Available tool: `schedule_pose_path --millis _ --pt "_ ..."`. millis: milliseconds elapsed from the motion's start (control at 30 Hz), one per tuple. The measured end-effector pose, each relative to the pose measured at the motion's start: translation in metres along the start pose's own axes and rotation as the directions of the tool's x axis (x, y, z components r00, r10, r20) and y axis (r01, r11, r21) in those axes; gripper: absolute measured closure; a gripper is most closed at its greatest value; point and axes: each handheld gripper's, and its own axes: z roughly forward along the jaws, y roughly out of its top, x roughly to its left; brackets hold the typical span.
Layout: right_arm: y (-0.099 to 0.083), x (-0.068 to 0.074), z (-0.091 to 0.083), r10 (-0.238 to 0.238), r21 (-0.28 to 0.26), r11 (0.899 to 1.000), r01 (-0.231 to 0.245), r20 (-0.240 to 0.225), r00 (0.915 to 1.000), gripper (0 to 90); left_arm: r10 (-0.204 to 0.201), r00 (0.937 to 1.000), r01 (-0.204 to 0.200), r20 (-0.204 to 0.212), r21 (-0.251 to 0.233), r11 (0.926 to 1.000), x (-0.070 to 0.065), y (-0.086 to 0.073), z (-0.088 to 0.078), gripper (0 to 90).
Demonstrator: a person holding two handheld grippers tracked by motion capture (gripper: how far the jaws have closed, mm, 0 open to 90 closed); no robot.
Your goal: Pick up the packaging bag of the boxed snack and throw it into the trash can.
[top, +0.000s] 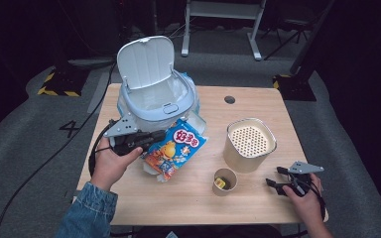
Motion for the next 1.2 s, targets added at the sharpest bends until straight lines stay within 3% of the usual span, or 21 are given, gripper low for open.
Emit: schedule_pose_path --millis 133,533,767,900,1200 --pt "0.0 0.0 0.0 0.0 0.0 1.0 0.0 0.0 1.0 27.8 0.022 0.9997 -0.022 -0.012 -0.016 0.9996 0.0 0.013 -0.003 87.7" --pt "0.0 0.001 0.0 -0.005 -0.002 1.0 0.005 0.009 1.0 27.7 0.035 0.999 -0.038 -0.027 -0.098 0.9944 0.001 0.049 -0.009 87.8" --pt "0.0 0.003 -0.001 -0.009 -0.004 1.0 0.009 0.027 0.9996 27.7 0.03 0.9978 -0.039 -0.059 -0.145 0.9886 -0.001 0.07 -0.011 87.8" --pt "0.0 0.001 0.0 0.011 0.001 1.0 -0.011 0.009 0.9999 27.5 0.033 0.996 -0.045 -0.083 -0.155 0.9868 0.001 0.082 -0.013 87.8" --pt "0.0 0.002 0.0 0.014 0.001 1.0 -0.014 0.018 0.9997 27.3 0.041 0.9909 -0.067 -0.128 -0.208 0.9757 0.003 0.109 -0.021 87.9"
